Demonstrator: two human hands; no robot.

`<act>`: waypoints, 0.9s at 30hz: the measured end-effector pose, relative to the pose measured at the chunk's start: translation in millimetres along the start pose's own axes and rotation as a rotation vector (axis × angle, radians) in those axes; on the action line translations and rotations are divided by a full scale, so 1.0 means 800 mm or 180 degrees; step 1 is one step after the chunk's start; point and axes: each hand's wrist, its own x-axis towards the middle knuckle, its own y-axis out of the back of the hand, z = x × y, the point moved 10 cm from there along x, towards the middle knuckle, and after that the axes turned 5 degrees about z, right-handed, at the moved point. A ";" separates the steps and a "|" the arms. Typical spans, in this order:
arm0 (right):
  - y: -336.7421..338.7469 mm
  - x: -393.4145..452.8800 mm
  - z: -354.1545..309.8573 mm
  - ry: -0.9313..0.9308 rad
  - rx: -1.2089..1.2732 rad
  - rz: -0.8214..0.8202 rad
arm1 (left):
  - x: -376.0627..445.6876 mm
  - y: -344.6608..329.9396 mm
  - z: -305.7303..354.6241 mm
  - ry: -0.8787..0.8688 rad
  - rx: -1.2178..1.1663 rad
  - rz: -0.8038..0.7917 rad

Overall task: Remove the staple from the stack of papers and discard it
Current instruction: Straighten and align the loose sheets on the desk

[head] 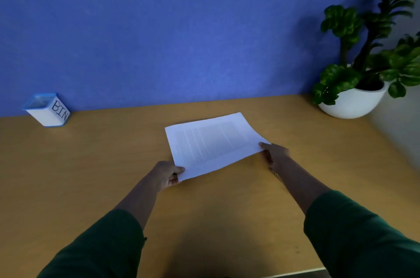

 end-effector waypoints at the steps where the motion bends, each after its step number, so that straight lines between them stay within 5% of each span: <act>1: -0.004 -0.004 0.013 -0.0182 0.0328 0.0041 | -0.001 -0.005 -0.003 0.0051 -0.0055 -0.0014; 4: -0.037 -0.029 0.059 -0.0581 0.0591 -0.0172 | -0.001 -0.021 -0.010 0.0097 -0.0132 -0.0064; 12: -0.126 -0.109 0.135 -0.0889 -0.0622 -0.1231 | -0.013 -0.048 -0.012 -0.0008 -0.0215 -0.0074; 16: -0.122 -0.096 0.123 -0.0485 -0.0610 -0.0916 | -0.016 -0.047 -0.022 0.0207 -0.0437 -0.0100; 19: -0.112 -0.080 0.107 0.0152 -0.1447 -0.0720 | -0.018 -0.039 -0.028 0.0340 -0.0591 -0.0057; 27: -0.100 -0.082 0.056 0.1143 -0.2516 -0.1502 | 0.000 0.027 0.006 -0.0035 -0.1362 0.0535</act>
